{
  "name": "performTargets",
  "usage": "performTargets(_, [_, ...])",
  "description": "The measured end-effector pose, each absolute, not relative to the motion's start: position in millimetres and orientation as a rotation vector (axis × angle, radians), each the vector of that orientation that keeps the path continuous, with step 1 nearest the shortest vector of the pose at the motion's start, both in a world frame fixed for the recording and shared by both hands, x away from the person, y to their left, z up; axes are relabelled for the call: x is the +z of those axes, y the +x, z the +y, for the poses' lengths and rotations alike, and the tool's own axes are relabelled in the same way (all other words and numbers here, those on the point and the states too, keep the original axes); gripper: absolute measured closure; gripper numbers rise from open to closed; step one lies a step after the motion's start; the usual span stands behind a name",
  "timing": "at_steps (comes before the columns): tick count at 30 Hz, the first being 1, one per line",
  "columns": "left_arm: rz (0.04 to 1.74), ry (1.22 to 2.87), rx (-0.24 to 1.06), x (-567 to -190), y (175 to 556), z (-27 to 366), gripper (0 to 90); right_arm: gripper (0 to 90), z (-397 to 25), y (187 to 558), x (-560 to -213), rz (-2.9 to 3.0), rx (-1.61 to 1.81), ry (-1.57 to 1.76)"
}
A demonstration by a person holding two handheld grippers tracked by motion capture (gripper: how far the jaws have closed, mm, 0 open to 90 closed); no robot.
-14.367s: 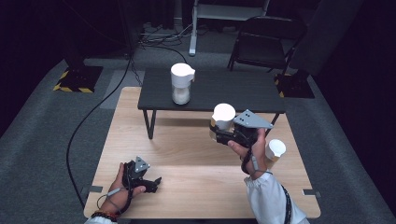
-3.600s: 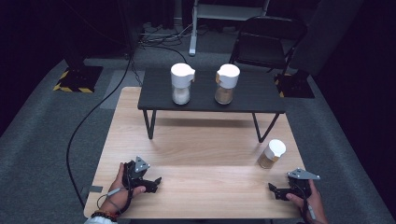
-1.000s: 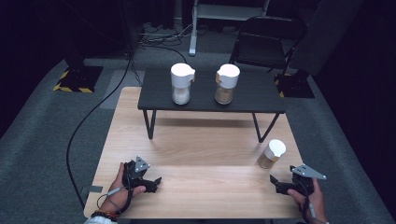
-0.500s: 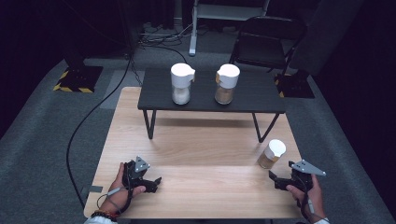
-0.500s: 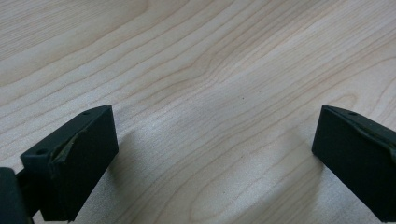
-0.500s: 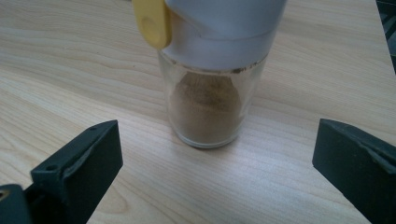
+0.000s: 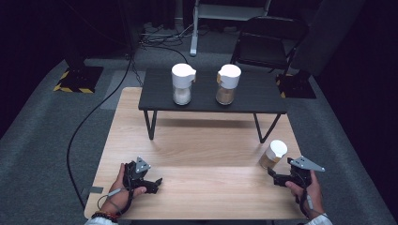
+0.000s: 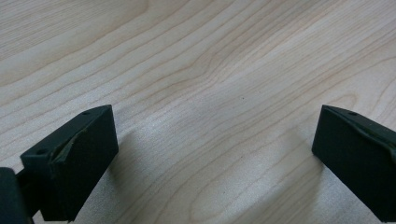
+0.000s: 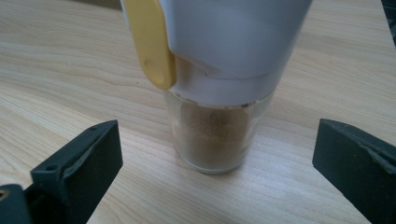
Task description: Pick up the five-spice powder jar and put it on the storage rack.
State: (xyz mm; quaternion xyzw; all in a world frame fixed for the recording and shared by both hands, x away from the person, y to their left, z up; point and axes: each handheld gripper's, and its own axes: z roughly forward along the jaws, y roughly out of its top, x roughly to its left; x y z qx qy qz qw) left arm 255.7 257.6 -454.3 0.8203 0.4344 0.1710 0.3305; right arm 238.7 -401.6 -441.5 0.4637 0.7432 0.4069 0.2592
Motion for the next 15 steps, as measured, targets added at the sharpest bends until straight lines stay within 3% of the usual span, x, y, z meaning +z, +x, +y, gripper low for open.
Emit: performTargets(15, [1.135,2.145,0.447,-454.4,255.8,257.7,0.1,1.3,-395.3,247.8,-439.9,2.009,1.121,1.255])
